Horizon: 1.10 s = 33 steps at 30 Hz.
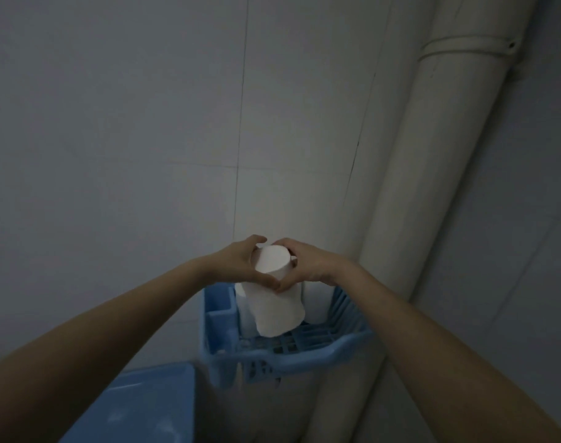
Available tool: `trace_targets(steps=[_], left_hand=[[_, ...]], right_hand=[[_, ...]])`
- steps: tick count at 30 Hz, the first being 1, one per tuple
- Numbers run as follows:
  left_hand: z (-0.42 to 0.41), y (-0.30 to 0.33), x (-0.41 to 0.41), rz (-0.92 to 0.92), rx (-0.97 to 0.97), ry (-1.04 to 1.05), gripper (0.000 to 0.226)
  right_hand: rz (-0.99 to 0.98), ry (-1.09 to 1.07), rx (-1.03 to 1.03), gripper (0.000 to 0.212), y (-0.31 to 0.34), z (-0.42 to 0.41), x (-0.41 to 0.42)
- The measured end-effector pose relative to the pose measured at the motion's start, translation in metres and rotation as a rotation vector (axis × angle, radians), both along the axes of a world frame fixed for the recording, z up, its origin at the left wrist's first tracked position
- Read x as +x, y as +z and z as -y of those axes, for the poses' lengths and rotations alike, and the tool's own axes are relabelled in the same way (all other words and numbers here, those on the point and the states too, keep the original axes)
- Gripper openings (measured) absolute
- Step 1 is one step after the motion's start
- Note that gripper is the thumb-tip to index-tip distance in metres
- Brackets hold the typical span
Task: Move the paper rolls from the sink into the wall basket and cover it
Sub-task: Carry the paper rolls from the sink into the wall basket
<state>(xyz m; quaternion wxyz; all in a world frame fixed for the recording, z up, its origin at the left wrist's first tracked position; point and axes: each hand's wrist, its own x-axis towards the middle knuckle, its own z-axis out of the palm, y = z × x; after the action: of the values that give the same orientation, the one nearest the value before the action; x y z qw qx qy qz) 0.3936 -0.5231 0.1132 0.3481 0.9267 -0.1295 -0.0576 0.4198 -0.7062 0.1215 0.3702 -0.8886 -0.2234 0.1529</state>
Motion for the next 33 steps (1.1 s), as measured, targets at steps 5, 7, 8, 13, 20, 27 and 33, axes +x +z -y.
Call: trace_targets(steps=[5, 7, 8, 13, 20, 27, 33], left_hand=[[0.013, -0.021, 0.013, 0.02, 0.176, -0.024, 0.109], [0.013, -0.03, 0.017, -0.012, 0.223, -0.023, 0.113], [0.01, -0.035, 0.018, -0.037, 0.244, -0.023, 0.114], [-0.012, -0.065, 0.017, -0.135, 0.296, -0.007, 0.104], [-0.034, -0.092, 0.019, -0.169, 0.311, 0.05, 0.09], [-0.041, -0.105, 0.02, -0.153, 0.409, 0.092, 0.079], [-0.052, -0.114, 0.015, -0.196, 0.417, 0.132, 0.067]], right_hand=[[0.065, 0.008, -0.099, 0.081, -0.025, 0.008, 0.017], [0.057, 0.006, -0.124, 0.08, -0.043, 0.01, 0.024], [0.044, 0.002, -0.132, 0.081, -0.053, 0.01, 0.028], [-0.022, 0.002, -0.17, 0.091, -0.1, 0.005, 0.045], [-0.124, -0.045, -0.148, 0.099, -0.141, -0.006, 0.06], [-0.193, -0.077, -0.04, 0.102, -0.161, -0.008, 0.057], [-0.207, -0.098, -0.059, 0.101, -0.166, -0.009, 0.054]])
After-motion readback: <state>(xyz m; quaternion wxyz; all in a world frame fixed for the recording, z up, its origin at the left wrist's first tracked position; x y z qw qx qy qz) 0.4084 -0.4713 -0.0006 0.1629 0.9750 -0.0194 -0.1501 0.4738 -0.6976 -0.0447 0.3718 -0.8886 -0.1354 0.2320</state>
